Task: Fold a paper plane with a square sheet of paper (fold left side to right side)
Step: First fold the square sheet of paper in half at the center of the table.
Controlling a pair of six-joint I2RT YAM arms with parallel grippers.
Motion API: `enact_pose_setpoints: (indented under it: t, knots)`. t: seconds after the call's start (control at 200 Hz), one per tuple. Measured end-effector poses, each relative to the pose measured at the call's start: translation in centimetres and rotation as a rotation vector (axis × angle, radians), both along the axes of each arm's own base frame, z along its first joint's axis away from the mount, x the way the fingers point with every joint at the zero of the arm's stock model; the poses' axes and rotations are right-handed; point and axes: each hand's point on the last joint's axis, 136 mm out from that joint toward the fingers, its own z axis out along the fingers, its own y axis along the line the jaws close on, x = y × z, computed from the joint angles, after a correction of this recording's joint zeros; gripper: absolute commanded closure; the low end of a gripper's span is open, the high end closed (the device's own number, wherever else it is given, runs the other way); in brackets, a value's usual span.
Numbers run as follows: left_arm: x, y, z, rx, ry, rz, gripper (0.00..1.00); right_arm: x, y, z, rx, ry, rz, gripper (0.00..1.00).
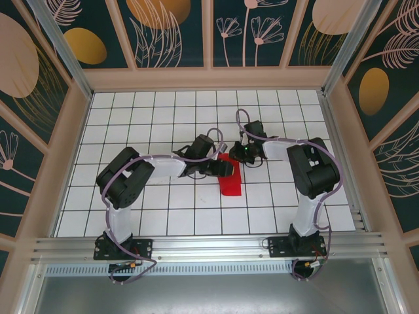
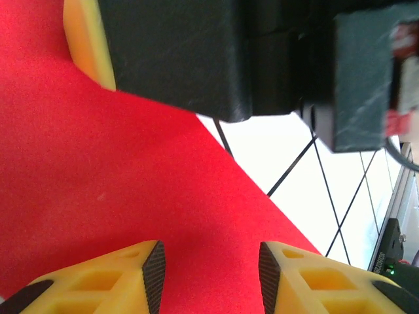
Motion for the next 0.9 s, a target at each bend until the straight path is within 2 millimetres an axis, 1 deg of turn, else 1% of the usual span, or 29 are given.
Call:
enact_pose_setpoints:
  t: [0.365, 0.651, 0.901]
  knots:
    - [-2.1, 0.0, -1.5, 0.038, -0.007, -0.046, 0.57, 0.0, 0.0, 0.0, -0.001, -0.001, 0.000, 0.85]
    - [-2.7, 0.0, -1.6, 0.040, -0.071, -0.069, 0.58, 0.0, 0.0, -0.1, -0.009, -0.004, -0.001, 0.85]
    - [-5.4, -0.3, -1.7, 0.066, -0.098, -0.129, 0.58, 0.0, 0.1, -0.1, -0.010, -0.005, 0.000, 0.85]
